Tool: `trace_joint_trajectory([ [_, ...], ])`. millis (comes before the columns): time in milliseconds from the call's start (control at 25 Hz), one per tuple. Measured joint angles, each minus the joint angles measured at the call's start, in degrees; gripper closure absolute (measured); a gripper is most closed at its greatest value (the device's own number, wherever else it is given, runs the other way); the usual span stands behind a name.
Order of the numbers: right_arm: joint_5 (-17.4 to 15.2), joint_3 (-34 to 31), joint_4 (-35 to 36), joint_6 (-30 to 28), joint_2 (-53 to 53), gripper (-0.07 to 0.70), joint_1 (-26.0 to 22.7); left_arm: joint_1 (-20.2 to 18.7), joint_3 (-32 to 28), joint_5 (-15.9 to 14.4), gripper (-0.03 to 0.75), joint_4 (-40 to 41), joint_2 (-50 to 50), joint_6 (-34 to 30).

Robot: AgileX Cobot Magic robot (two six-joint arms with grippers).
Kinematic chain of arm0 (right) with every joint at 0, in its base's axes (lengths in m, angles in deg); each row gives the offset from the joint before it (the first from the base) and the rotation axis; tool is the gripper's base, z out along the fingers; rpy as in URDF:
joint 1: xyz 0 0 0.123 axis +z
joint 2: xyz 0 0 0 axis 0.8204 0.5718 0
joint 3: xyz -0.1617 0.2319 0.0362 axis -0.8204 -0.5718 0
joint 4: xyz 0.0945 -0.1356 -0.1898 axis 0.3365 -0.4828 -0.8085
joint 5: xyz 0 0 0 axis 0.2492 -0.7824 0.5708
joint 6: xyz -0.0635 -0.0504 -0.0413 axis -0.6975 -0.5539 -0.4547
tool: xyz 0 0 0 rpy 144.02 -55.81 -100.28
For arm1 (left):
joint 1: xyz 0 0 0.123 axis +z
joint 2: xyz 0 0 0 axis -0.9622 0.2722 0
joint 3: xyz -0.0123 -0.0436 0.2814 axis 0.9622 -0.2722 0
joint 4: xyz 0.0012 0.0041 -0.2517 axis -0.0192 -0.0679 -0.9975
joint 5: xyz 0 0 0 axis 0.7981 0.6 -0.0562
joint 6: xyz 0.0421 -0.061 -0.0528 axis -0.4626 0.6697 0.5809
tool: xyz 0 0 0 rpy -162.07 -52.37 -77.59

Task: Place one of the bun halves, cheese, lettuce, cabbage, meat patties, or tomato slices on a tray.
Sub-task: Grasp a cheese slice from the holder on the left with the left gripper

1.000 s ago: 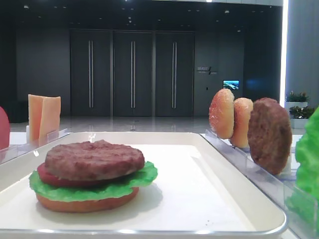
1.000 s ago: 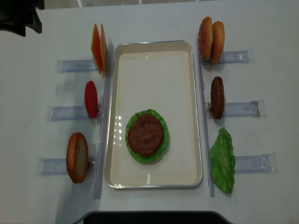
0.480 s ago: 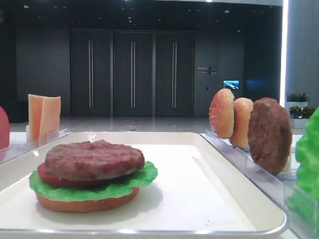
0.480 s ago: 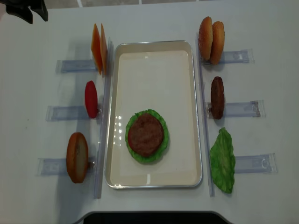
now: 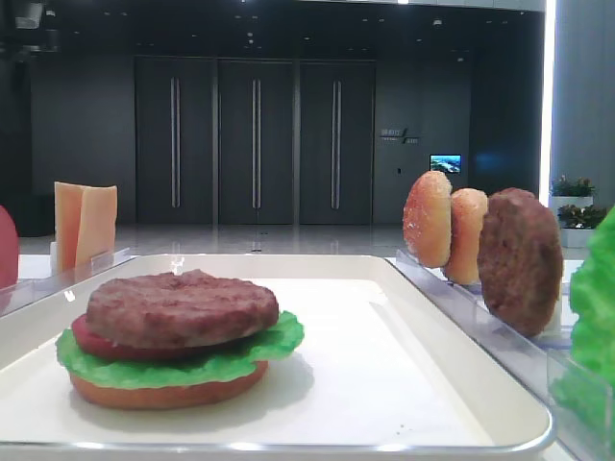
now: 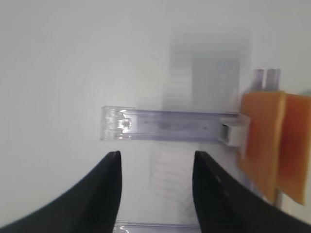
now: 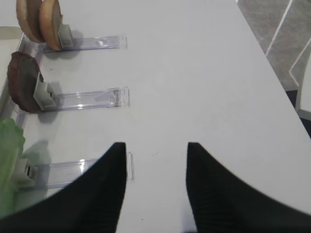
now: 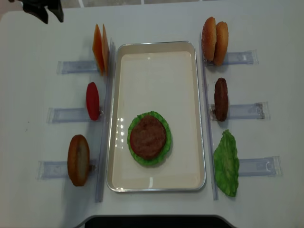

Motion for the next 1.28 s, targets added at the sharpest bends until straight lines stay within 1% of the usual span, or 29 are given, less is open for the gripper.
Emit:
trace_joint_trajectory([
  [120,0.0,0.0,0.0,0.0,0.0,0.346,0.0,-5.03,0.0,0.0,0.353,0.0,0.0,2.08],
  [240,0.0,0.0,0.0,0.0,0.0,0.346,0.0,-9.89,0.0,0.84,0.353,-0.07,0.01,4.18],
  [360,0.0,0.0,0.0,0.0,0.0,0.346,0.0,-13.15,0.0,1.74,0.353,-0.49,0.06,4.97],
  [440,0.0,0.0,0.05,0.0,0.0,0.346,0.0,-14.2,0.0,2.0,0.353,-0.49,0.06,5.75],
  [800,0.0,0.0,0.05,0.0,0.0,0.346,0.0,-14.47,0.0,2.04,0.353,1.15,0.38,7.67],
  [1040,0.0,0.0,0.05,0.0,0.0,0.346,0.0,-14.47,0.06,1.36,0.353,1.4,4.13,7.73],
  [1280,0.0,0.0,0.05,0.0,0.0,0.346,0.0,-14.47,0.06,1.36,0.353,1.84,6.45,7.73],
])
